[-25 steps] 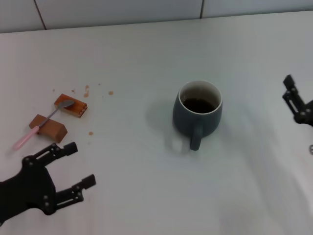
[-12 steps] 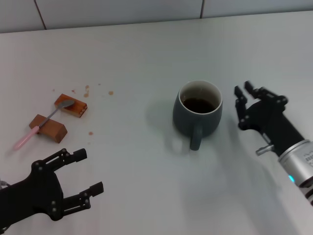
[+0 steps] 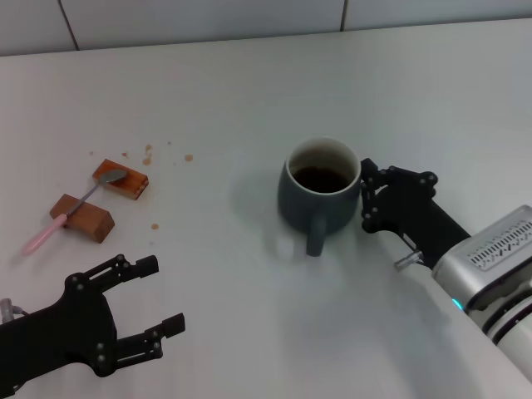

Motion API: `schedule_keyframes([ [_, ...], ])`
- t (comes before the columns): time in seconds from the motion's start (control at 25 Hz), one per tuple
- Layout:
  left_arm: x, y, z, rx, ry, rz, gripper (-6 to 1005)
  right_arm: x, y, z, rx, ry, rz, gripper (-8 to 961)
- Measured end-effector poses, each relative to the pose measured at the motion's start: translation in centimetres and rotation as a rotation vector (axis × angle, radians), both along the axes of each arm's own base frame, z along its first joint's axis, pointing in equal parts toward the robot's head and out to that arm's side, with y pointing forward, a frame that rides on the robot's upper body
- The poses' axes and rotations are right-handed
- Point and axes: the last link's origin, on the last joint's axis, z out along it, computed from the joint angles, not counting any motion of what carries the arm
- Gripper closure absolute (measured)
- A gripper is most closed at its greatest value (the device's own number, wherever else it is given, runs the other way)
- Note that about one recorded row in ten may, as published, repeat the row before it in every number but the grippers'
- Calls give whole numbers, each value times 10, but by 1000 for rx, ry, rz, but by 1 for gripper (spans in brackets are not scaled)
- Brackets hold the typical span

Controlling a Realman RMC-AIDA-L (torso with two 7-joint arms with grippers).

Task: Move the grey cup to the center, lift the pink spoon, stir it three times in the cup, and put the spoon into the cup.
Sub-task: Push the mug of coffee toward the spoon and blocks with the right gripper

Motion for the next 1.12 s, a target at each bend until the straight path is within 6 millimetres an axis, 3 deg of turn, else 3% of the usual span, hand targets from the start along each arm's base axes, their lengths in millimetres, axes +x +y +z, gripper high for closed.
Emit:
schedule_keyframes([
  [0.72,-1,0,-1,-2,8,6,184,-54,18,-33,-156,21,95,896],
  [1.0,-1,1,-1,6,10,6,187,-55,17,-32,-149,32,96,888],
  [1.12,-2,0,0,17,9,9,188,-49,9,-19,-70,89,101,885],
])
